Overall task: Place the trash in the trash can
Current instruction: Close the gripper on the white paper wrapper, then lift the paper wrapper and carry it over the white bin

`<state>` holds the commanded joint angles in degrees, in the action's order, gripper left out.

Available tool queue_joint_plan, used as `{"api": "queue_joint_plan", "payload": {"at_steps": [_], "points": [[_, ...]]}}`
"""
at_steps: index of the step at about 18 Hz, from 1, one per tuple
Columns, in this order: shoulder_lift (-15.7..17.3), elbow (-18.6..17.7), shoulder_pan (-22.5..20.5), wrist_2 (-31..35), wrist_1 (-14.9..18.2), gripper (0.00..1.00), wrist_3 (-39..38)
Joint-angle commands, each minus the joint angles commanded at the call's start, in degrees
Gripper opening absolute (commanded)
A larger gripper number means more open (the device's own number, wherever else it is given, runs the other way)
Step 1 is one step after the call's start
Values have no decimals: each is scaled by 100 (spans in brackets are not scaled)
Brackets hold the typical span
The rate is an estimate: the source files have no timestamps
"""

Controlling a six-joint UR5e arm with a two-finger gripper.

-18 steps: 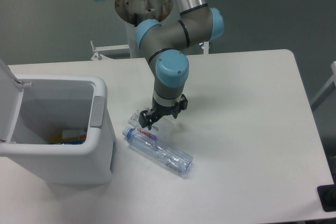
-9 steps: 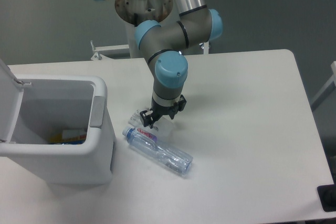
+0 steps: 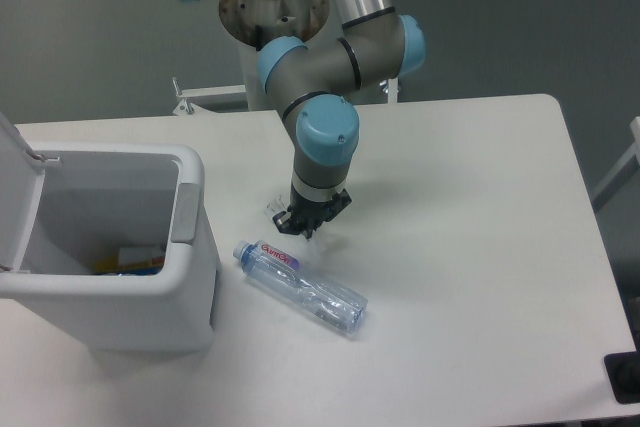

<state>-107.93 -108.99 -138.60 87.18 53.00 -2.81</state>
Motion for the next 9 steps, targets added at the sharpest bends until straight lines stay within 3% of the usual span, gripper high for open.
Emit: {"api": "queue_joint_plan", "payload": {"at_steps": [4, 9], "points": [[316, 377, -570, 159, 70, 6, 359], [440, 1633, -1125, -559, 88, 6, 238]]}}
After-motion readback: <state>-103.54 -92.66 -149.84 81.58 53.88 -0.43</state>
